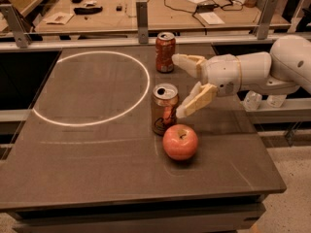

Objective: Move orange can near apple

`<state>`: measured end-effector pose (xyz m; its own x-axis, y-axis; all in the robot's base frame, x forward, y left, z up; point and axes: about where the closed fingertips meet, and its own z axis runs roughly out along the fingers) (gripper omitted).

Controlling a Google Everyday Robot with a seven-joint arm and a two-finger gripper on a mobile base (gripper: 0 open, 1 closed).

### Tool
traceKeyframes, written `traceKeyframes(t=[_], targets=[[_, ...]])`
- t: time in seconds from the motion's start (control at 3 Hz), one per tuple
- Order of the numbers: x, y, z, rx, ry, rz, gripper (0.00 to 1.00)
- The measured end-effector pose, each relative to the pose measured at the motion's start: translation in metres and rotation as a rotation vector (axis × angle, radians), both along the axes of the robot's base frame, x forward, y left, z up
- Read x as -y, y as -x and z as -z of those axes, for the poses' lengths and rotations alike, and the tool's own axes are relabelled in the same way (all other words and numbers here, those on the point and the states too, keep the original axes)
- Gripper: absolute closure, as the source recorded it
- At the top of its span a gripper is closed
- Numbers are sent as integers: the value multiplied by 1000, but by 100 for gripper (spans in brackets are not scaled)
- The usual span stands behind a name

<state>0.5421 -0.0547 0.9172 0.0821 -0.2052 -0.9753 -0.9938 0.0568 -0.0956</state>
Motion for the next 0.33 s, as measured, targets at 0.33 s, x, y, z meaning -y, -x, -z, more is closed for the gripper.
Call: traceKeyframes(t=[0.33], targets=[[1,0,-3,6,-1,-3,0]])
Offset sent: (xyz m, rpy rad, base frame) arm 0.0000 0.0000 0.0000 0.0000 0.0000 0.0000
